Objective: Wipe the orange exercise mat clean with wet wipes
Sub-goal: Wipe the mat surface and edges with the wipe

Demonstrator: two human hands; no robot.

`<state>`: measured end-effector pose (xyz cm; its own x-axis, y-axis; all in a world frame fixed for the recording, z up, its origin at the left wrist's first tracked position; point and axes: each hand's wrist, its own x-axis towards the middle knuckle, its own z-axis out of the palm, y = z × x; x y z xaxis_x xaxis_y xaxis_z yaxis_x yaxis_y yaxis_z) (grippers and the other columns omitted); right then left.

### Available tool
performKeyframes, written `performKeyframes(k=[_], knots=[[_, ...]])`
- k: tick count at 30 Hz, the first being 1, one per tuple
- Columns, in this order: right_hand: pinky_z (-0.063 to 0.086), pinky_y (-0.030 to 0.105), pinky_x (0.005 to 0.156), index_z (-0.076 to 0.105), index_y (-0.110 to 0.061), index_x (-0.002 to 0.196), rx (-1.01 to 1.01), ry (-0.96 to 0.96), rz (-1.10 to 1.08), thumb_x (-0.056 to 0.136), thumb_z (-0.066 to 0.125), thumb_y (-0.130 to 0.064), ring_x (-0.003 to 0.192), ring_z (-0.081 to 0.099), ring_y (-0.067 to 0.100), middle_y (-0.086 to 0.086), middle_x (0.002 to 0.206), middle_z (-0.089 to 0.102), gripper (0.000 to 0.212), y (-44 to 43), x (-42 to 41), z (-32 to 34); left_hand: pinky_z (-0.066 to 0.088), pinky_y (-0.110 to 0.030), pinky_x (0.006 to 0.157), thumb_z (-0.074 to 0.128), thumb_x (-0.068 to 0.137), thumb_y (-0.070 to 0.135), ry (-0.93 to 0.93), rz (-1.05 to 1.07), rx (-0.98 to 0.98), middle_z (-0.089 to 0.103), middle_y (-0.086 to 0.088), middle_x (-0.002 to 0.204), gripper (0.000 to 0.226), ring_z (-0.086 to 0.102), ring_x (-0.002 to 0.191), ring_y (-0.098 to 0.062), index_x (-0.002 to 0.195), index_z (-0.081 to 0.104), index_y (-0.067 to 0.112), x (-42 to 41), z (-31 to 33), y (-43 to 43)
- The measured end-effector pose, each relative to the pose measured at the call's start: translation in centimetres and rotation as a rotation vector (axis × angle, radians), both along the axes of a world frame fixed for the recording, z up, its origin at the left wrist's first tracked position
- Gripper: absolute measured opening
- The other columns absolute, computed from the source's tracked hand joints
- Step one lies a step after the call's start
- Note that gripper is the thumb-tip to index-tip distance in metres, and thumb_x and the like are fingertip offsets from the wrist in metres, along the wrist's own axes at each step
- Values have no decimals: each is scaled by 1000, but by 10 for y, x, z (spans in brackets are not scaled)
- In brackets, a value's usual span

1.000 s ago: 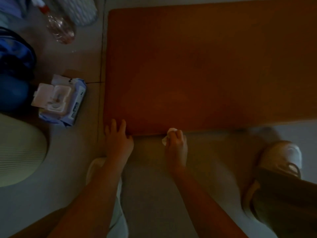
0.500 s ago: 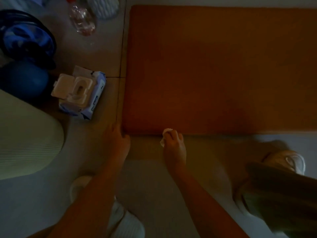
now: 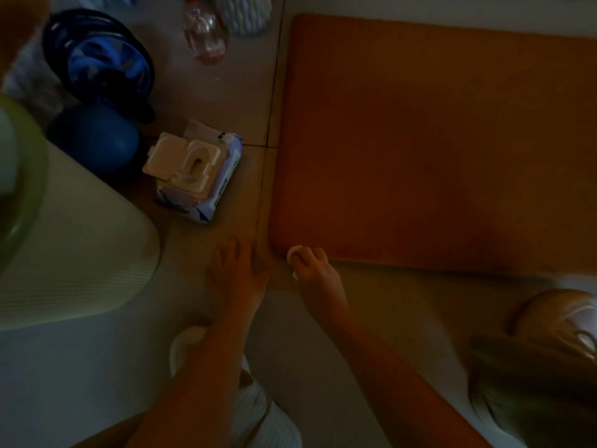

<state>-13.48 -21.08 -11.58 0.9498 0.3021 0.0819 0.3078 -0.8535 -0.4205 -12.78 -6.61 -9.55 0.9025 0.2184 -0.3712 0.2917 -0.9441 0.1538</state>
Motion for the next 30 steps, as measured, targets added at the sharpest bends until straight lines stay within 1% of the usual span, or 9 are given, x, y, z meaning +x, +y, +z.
performKeyframes(k=[4, 8, 11, 13, 17, 20, 23, 26, 30], knots=[[47, 23, 45, 67, -6, 95, 20, 24, 64, 56, 83, 6, 75, 61, 24, 5, 98, 63, 44, 14, 8, 4, 26, -45, 113, 45, 97, 40, 57, 48, -5, 16, -7, 159, 66, 14, 146, -27, 153, 17, 18, 4, 4, 0], [53, 30, 54, 69, -2, 96, 138, 81, 1, 65, 80, 3, 78, 63, 28, 11, 95, 65, 33, 27, 15, 6, 26, -45, 113, 43, 99, 37, 49, 82, -26, 18, -6, 159, 62, 14, 146, -26, 153, 18, 18, 5, 3, 0], [50, 28, 61, 69, -2, 95, 192, 97, -32, 71, 74, 4, 79, 63, 27, 11, 94, 65, 25, 28, 20, 7, 25, -47, 113, 42, 99, 37, 38, 81, -27, 20, -8, 157, 62, 15, 145, -28, 152, 18, 16, 3, 1, -2], [47, 25, 60, 69, -1, 92, 206, 95, -36, 72, 72, 6, 76, 63, 25, 11, 90, 64, 22, 28, 25, 6, 25, -48, 113, 43, 99, 38, 30, 92, -40, 20, -9, 157, 63, 15, 145, -29, 152, 19, 16, 5, -1, -4], [50, 29, 54, 68, 1, 86, 253, 103, -59, 74, 62, 2, 72, 62, 26, 12, 83, 62, 13, 35, 35, 15, 27, -49, 111, 38, 100, 40, 66, 99, -61, 16, -8, 158, 61, 15, 145, -28, 153, 16, 19, 6, -1, -5], [48, 28, 57, 68, 1, 87, 266, 142, -108, 72, 68, 6, 74, 62, 28, 13, 85, 63, 16, 37, 51, 23, 23, -51, 114, 35, 101, 37, 121, 85, -27, 8, -8, 160, 63, 9, 147, -30, 154, 7, 18, 11, -1, -6], [45, 29, 77, 67, 0, 105, 152, 197, -83, 84, 64, 0, 97, 59, 31, 15, 105, 61, 21, 36, 69, 37, 16, -53, 116, 38, 101, 32, 177, 83, -61, 0, -8, 162, 67, 0, 148, -31, 154, 2, 18, 14, 0, -9], [38, 29, 100, 51, -8, 131, -77, 293, 54, 98, 46, -16, 120, 42, 26, 11, 131, 46, 34, 33, 73, 47, 17, -55, 115, 41, 98, 39, 123, 46, -56, 5, -11, 161, 68, 3, 148, -33, 154, 9, 17, 14, -1, -6], [39, 33, 99, 42, -12, 141, -36, 347, 112, 97, 52, -22, 126, 36, 32, 11, 141, 37, 47, 25, 66, 47, 29, -62, 108, 48, 96, 38, 171, -71, 30, 19, -17, 157, 67, 19, 143, -41, 153, 21, 16, 16, -2, -1]])
